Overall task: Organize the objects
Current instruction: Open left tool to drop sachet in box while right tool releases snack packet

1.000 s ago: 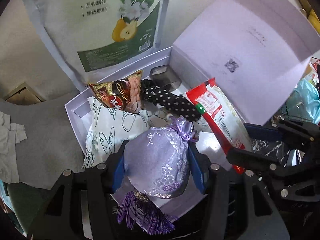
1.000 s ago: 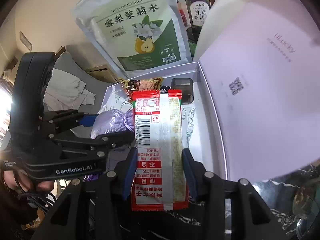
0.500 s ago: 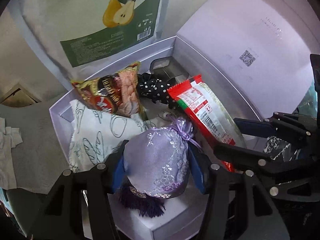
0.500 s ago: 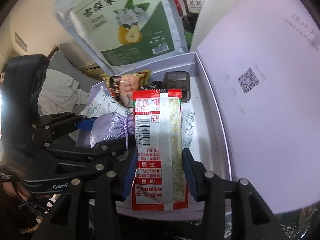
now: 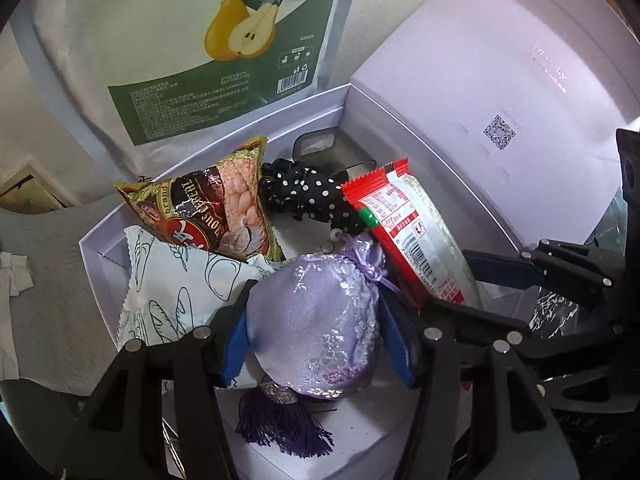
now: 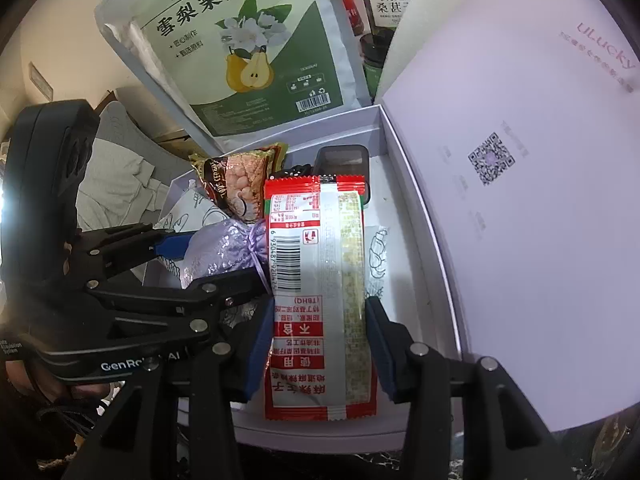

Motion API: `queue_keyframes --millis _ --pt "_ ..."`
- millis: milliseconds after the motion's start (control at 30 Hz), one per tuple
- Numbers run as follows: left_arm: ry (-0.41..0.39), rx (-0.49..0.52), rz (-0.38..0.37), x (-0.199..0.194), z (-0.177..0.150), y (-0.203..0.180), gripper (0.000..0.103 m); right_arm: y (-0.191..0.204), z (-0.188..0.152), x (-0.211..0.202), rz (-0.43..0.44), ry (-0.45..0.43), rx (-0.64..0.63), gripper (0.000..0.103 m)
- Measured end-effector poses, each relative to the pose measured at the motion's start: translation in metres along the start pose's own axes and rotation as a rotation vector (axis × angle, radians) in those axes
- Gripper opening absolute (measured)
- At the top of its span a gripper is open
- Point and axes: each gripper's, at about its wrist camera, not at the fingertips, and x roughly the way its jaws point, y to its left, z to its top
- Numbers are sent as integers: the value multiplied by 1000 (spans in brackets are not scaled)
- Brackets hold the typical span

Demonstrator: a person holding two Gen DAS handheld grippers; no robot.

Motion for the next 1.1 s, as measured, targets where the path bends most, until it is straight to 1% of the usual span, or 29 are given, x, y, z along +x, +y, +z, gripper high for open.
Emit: queue_keyframes --millis 200,267,367,433,500,533,633,700,833,867,1000,1067,1100 --pt "5 -26 5 0 0 -2 56 -2 4 -2 11 40 35 48" --pt "17 -33 14 0 0 -4 57 -2 4 -4 -6 47 38 48" --pt "30 -37 41 -2 -2 -7 58 1 4 -7 -38 46 26 54" --pt "29 -42 55 -6 -3 -8 62 3 4 -12 -40 39 17 57" --pt "25 -55 63 -10 -4 -9 66 4 4 -18 -47 31 6 63" --pt "25 -60 67 -12 -5 -9 68 5 4 -20 -52 26 1 64" --pt "17 -64 91 -18 -6 -13 74 8 4 -29 -64 22 -8 64" --pt "10 -64 112 -24 -8 -16 75 9 4 -36 -65 16 -3 64" --pt "-2 -67 127 -35 -8 -24 76 11 5 -50 -90 8 -2 64" --pt "-2 -70 128 -40 -12 -13 76 13 6 -52 -96 7 -1 64" --pt "-10 -85 139 -57 -15 -8 76 15 7 -67 -114 1 0 65" --pt "-30 -88 150 -68 -10 -4 76 14 7 -77 -124 0 0 65" --pt "-38 -87 156 -77 -1 -15 76 15 8 -80 -125 -4 0 65"
